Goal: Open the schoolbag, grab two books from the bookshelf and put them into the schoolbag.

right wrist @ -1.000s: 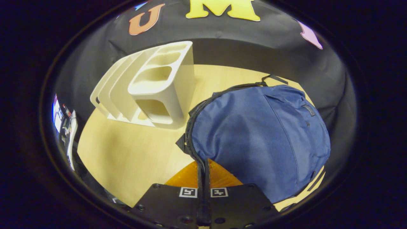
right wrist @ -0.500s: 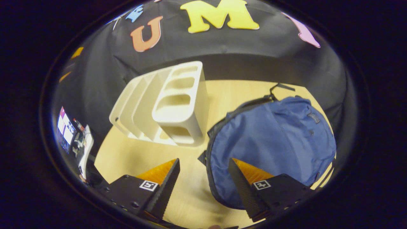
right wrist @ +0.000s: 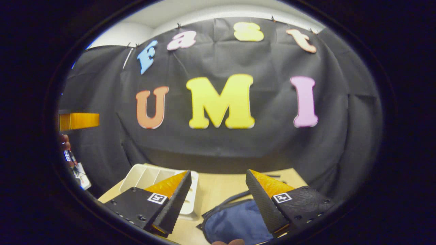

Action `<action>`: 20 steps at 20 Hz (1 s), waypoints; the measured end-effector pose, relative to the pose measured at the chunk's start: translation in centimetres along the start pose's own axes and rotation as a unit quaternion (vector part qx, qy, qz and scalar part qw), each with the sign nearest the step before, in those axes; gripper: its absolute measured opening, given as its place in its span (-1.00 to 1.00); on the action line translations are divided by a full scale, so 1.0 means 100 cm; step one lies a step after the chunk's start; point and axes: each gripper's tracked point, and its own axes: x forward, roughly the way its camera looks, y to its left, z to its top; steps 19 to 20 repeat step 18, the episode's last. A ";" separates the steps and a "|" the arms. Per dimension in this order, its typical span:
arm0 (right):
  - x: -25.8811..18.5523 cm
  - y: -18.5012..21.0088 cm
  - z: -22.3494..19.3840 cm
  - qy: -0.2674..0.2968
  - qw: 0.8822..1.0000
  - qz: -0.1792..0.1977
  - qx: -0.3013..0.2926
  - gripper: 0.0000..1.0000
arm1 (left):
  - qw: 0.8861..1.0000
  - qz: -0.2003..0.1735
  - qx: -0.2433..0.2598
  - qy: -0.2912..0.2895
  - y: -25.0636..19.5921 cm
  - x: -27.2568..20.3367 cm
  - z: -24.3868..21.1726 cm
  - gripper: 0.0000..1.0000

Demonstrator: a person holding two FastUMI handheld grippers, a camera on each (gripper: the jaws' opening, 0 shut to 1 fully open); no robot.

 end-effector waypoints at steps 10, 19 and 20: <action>-0.044 -0.011 0.084 -0.108 0.993 -0.044 -0.001 0.93 | 0.998 0.003 0.006 -0.056 -0.031 -0.016 0.020 0.96; -0.047 -0.012 0.068 -0.091 0.995 -0.043 0.004 0.89 | 0.998 -0.002 0.014 -0.062 -0.046 -0.022 0.015 1.00; -0.047 -0.012 0.068 -0.091 0.995 -0.043 0.004 0.89 | 0.998 -0.002 0.014 -0.062 -0.046 -0.022 0.015 1.00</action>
